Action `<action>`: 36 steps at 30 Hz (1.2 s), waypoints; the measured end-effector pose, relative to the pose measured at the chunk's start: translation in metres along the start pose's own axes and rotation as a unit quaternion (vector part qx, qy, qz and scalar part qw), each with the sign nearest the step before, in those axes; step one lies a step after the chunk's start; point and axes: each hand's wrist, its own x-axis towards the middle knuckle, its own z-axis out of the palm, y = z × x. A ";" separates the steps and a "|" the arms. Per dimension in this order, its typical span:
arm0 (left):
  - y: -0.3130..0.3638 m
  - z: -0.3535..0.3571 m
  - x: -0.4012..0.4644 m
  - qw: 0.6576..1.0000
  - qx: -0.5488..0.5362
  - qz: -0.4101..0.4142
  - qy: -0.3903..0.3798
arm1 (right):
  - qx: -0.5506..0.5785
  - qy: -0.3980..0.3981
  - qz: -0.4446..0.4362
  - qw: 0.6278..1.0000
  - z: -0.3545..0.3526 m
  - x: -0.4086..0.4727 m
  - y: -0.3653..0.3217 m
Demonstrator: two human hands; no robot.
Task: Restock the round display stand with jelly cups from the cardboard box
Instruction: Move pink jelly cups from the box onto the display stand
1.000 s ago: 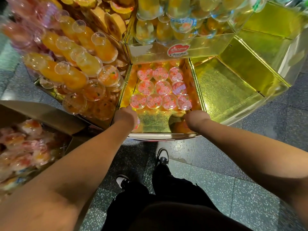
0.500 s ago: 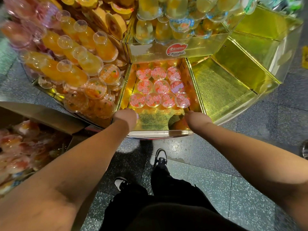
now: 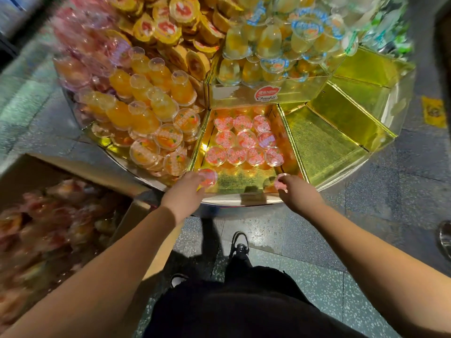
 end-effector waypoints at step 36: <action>-0.344 0.004 -0.327 0.842 -0.118 -0.493 0.188 | -0.233 -0.116 -0.280 0.924 0.216 -0.020 -0.504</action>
